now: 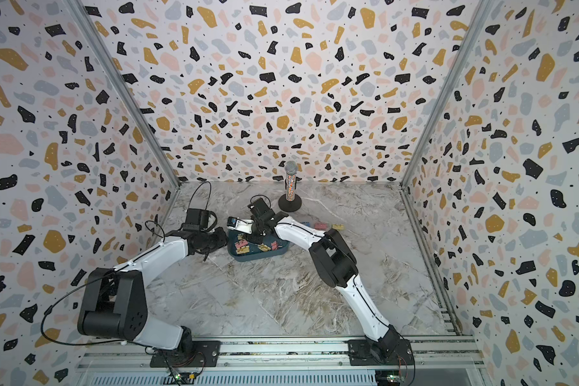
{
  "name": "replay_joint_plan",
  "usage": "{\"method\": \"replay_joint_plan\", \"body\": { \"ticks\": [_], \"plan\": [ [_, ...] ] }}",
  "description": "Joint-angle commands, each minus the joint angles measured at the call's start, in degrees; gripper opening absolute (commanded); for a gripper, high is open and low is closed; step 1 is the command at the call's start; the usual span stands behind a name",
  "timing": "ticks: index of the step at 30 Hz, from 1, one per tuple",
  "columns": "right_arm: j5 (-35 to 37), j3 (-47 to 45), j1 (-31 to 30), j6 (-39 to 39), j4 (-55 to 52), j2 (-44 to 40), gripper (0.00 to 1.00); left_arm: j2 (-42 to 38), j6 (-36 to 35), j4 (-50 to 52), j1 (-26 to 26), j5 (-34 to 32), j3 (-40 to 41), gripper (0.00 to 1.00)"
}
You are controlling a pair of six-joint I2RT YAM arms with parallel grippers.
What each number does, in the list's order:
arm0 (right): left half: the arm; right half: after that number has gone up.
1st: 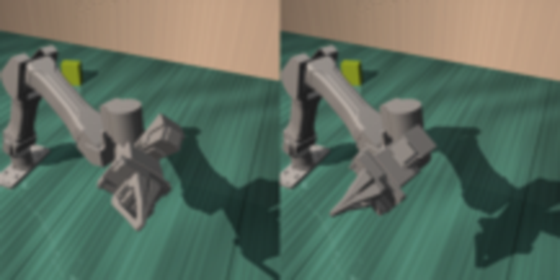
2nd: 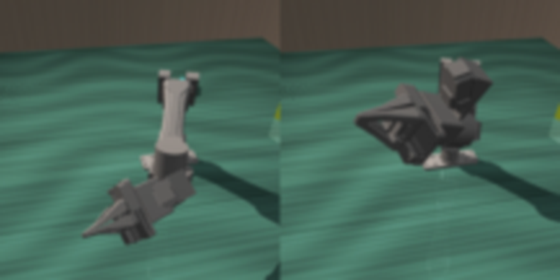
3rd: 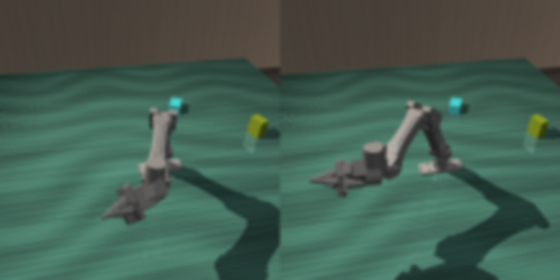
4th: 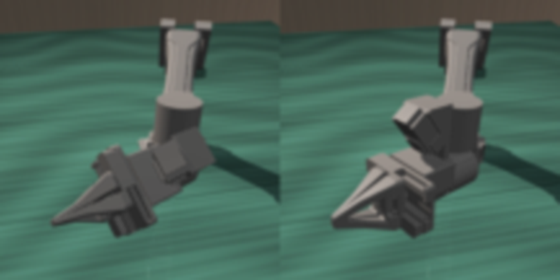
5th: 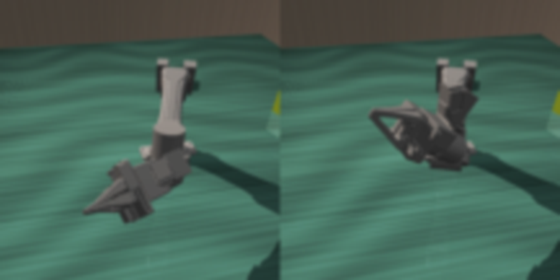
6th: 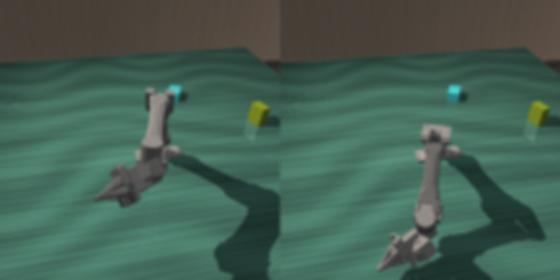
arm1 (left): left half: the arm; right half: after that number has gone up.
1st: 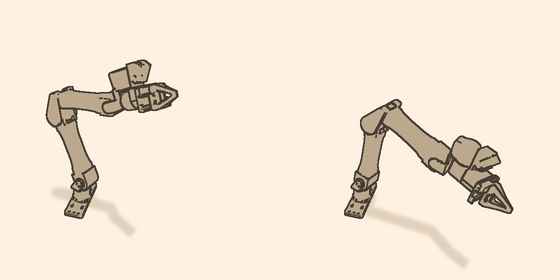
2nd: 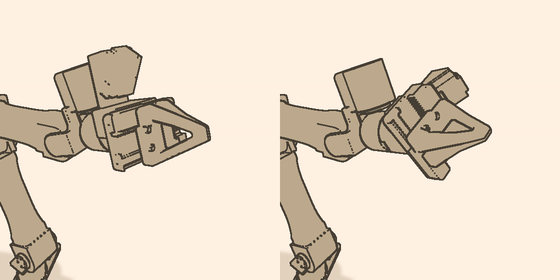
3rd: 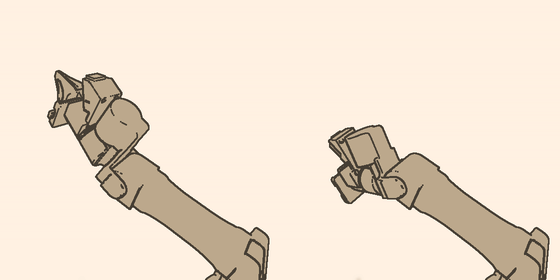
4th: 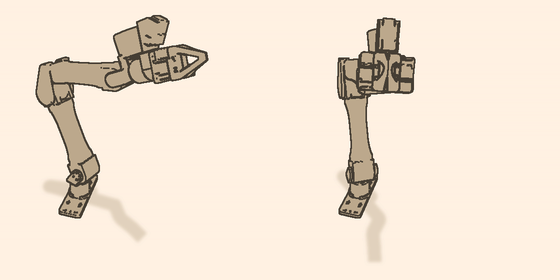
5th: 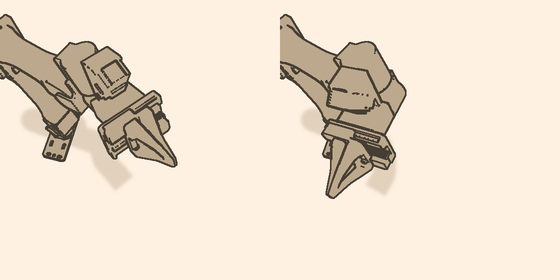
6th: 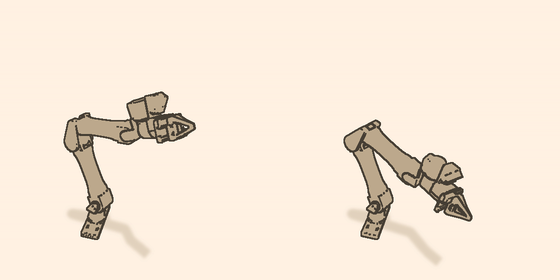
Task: Take out the binder clips from the storage box
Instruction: Pick up the binder clip from the storage box.
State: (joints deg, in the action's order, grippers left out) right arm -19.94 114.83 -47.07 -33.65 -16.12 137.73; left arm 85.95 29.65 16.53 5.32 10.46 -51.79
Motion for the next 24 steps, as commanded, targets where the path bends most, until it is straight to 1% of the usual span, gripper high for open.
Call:
{"method": "replay_joint_plan", "body": {
  "ticks": [1, 13, 24],
  "plan": [
    [-0.8, 2.2, -0.3, 1.2, 0.2, -0.1, 0.33, -0.2, 0.6, -1.2, -0.6, 0.2, 0.7, 0.26],
    [-0.7, 2.8, -0.3, 1.8, 1.4, 1.0, 0.3, -0.7, 0.8, -1.0, -1.0, -0.4, 1.2, 0.26],
    [-1.6, 5.5, -0.3, 2.8, 0.3, 3.1, 0.26, -1.4, 1.2, -0.6, -1.5, -0.9, 1.7, 0.26]
  ]
}}
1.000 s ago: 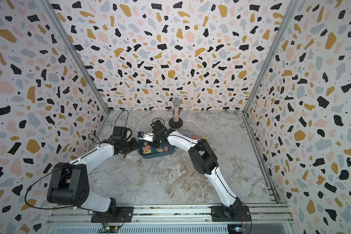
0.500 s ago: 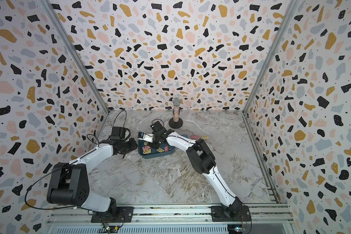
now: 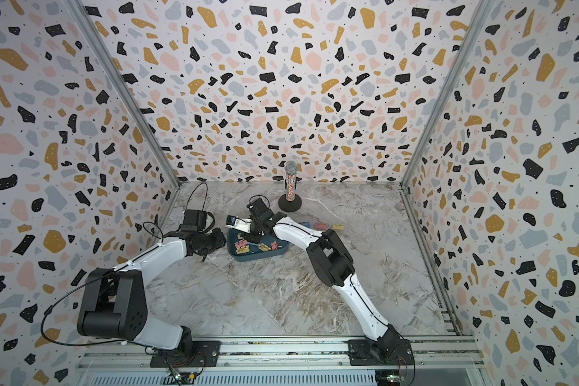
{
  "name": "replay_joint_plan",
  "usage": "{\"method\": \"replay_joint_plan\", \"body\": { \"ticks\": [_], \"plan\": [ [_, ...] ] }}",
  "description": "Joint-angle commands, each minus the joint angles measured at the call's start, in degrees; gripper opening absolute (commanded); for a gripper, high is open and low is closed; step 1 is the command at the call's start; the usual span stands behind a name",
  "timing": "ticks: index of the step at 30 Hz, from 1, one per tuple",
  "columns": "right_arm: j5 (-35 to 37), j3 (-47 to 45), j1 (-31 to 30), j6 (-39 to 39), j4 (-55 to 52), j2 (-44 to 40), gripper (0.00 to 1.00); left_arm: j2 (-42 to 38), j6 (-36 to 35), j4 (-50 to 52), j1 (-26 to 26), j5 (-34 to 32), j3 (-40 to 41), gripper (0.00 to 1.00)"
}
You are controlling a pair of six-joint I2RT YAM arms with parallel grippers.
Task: Take out the binder clips from the storage box
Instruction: Pick up the binder clip from the storage box.
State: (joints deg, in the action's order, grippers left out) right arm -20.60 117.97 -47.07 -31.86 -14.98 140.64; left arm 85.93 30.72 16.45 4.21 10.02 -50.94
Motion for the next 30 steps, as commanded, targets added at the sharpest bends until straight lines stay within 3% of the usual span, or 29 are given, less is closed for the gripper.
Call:
{"method": "replay_joint_plan", "body": {
  "ticks": [1, 14, 30],
  "plan": [
    [-1.1, 2.4, -0.3, 1.0, -1.0, 0.3, 0.26, -1.5, 0.2, -0.5, -0.4, -0.5, 0.8, 0.26],
    [0.0, 2.5, -0.3, 1.7, 0.2, 0.2, 0.01, -1.8, 0.2, -0.6, -0.6, -0.4, 1.1, 0.26],
    [2.8, 1.4, 0.6, 0.7, 1.5, -3.1, 0.0, -2.2, 0.3, -0.4, -0.7, -0.3, 1.0, 0.26]
  ]
}}
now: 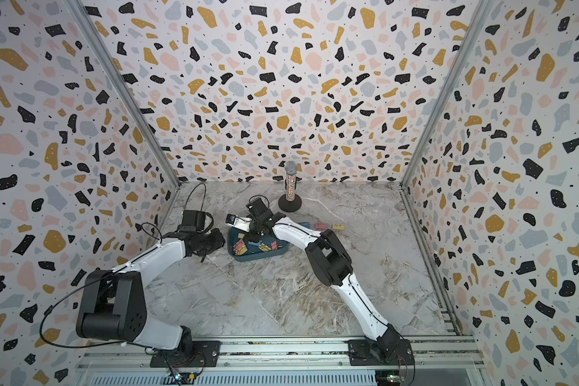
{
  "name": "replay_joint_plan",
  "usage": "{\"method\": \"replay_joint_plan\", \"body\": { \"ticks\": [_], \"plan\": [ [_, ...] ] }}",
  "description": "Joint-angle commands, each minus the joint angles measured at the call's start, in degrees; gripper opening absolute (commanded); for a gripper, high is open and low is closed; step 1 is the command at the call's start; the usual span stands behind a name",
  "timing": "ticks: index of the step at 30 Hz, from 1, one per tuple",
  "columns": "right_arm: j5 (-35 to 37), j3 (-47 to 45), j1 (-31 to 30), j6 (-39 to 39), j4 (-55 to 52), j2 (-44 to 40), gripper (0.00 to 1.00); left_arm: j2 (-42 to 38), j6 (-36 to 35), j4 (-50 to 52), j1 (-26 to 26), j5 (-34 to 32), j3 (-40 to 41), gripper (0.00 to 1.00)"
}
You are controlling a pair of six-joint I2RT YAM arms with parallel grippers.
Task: Take out the binder clips from the storage box
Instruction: Pick up the binder clip from the storage box.
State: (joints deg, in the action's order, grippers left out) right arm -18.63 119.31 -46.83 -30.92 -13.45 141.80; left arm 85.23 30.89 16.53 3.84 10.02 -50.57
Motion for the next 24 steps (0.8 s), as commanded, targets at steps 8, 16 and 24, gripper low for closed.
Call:
{"method": "replay_joint_plan", "body": {
  "ticks": [8, 16, 24],
  "plan": [
    [1.8, -1.7, 0.8, -0.8, 1.0, -6.1, 0.0, -2.0, 0.0, -0.3, -0.3, -0.3, 0.6, 0.26],
    [3.2, -5.8, 0.9, -2.9, 3.8, -9.3, 0.0, -2.3, 0.0, 0.1, -0.3, -0.4, 0.3, 0.26],
    [3.8, -7.1, 1.1, -3.5, 4.4, -11.4, 0.0, -2.1, -0.2, 0.1, -0.3, 0.4, 0.1, 0.27]
  ]
}}
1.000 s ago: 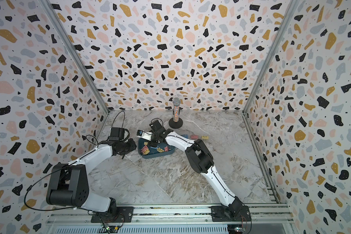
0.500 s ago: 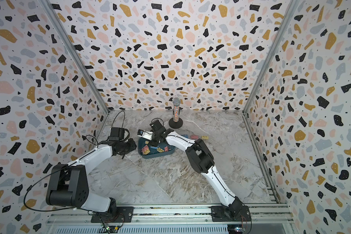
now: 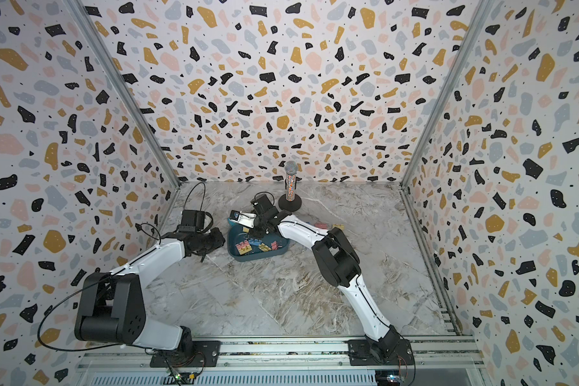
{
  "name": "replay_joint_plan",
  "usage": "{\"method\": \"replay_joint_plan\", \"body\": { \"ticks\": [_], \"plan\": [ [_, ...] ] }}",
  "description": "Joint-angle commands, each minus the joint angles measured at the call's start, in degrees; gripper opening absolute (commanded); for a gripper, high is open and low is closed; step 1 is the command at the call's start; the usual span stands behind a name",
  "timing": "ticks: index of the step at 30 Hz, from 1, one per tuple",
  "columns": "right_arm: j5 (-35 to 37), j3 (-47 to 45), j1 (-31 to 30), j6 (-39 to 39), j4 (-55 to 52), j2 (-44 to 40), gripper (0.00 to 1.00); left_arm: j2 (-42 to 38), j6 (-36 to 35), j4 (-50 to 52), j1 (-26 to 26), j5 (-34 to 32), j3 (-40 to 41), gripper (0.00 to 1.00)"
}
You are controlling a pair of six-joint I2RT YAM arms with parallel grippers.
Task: Take out the binder clips from the storage box
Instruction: Pick up the binder clip from the storage box.
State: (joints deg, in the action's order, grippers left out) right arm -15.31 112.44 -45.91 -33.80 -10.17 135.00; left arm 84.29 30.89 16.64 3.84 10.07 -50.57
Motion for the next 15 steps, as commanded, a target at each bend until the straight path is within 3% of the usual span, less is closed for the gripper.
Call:
{"method": "replay_joint_plan", "body": {
  "ticks": [1, 15],
  "plan": [
    [0.5, -0.5, 0.3, -0.8, 1.1, -5.1, 0.0, -1.1, -0.3, 0.0, -0.3, 0.5, 0.1, 0.27],
    [-5.7, -16.4, 5.3, -5.9, 3.8, -21.2, 0.0, -1.0, -0.7, 0.0, -0.3, 0.5, 0.2, 0.31]
  ]
}}
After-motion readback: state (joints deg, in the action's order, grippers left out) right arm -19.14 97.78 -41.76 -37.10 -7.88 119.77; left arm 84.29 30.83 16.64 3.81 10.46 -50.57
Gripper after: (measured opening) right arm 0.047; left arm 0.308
